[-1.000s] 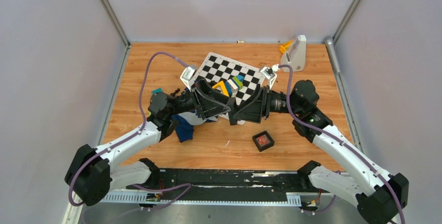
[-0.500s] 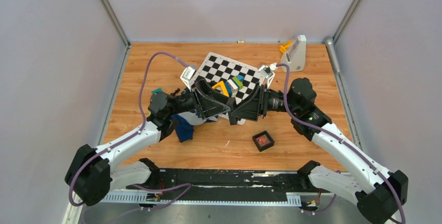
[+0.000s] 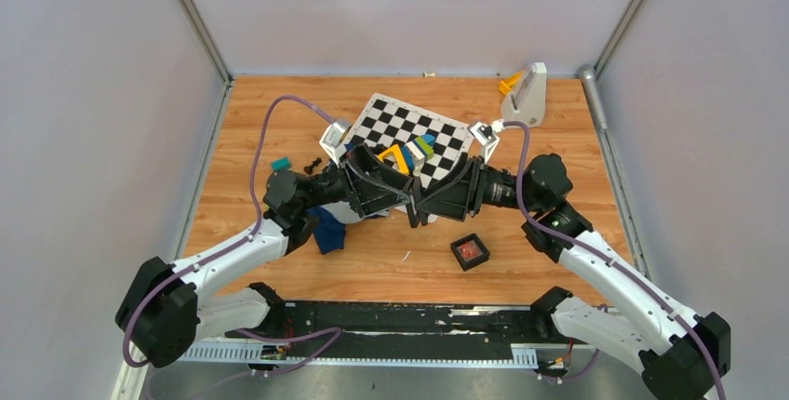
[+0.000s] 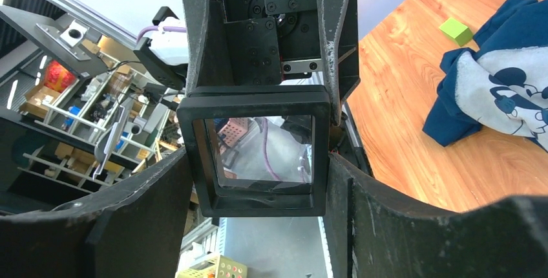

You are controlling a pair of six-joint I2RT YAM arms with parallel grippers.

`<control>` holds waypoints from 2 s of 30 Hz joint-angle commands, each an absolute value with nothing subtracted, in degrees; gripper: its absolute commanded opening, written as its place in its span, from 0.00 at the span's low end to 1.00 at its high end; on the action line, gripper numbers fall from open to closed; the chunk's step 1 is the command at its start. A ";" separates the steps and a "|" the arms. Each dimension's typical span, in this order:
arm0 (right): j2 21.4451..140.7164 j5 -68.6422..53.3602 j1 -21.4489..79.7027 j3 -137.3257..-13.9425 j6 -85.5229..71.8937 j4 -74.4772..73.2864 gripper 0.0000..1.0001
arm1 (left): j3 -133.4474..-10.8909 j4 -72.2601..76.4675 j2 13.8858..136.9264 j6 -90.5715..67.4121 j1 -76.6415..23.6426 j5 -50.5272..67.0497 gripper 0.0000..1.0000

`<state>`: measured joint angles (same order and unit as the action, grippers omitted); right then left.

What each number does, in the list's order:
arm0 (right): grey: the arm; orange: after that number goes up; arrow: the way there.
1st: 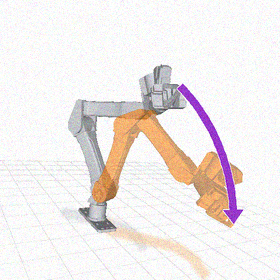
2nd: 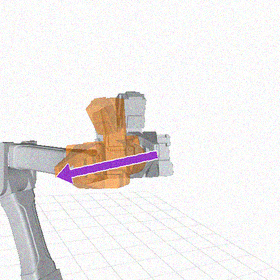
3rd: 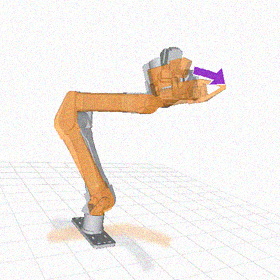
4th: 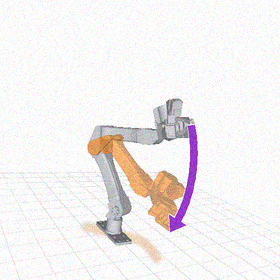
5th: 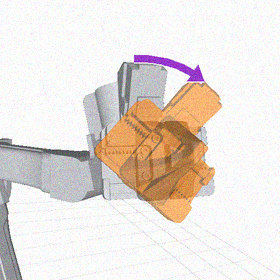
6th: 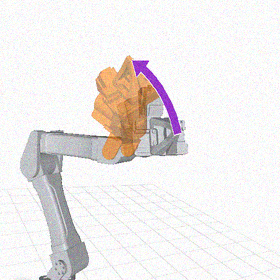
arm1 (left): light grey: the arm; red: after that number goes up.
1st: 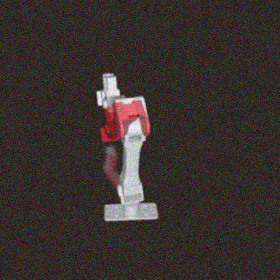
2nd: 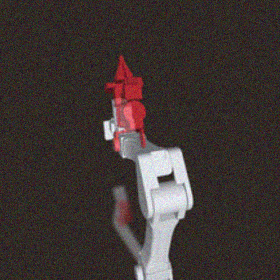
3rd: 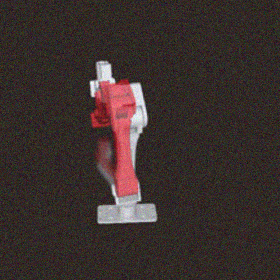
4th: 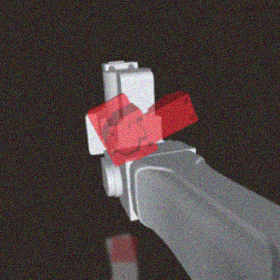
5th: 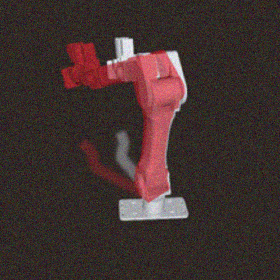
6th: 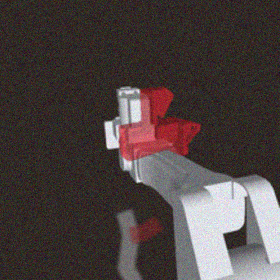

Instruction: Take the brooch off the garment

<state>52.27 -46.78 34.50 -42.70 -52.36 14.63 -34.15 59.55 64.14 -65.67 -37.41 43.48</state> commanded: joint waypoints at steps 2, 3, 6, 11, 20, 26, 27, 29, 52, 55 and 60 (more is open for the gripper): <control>50.23 -46.54 34.35 -42.11 -58.56 22.64 0.31 | -33.31 62.93 62.97 -63.44 -37.07 43.90 0.00; 50.00 -46.68 33.94 -42.10 -58.56 22.36 0.35 | -33.09 62.82 62.72 -63.39 -37.06 43.78 0.00; 48.65 -43.94 32.67 -42.90 -55.49 15.21 0.61 | -32.72 62.19 61.97 -63.18 -37.01 43.33 0.00; 46.19 -32.51 32.02 -45.64 -45.00 -1.34 0.76 | -33.73 53.25 59.29 -59.61 -37.00 42.41 0.00; 46.67 -29.90 31.82 -46.63 -39.24 -6.90 0.78 | -34.63 43.01 58.18 -55.16 -37.01 39.74 0.00; 45.00 -28.31 31.80 -48.07 -33.76 -10.65 0.69 | -35.75 36.62 58.55 -52.74 -37.01 38.75 0.00; 44.57 -27.79 31.77 -48.42 -32.62 -11.56 0.68 | -35.94 35.98 58.68 -52.56 -37.00 38.80 0.00; 43.76 -25.28 31.73 -49.25 -30.41 -13.86 0.67 | -36.18 35.19 59.01 -52.44 -37.00 39.16 0.00; 44.94 -27.75 31.73 -50.03 -22.30 -20.47 0.48 | -36.62 34.34 59.47 -52.34 -37.01 41.37 0.00; 45.61 -29.92 31.68 -50.19 -22.08 -20.39 0.43 | -36.53 35.47 59.45 -53.10 -37.06 42.08 0.00; 45.05 -30.39 31.71 -50.19 -21.98 -20.21 0.32 | -36.56 35.20 58.30 -53.37 -37.00 42.61 0.00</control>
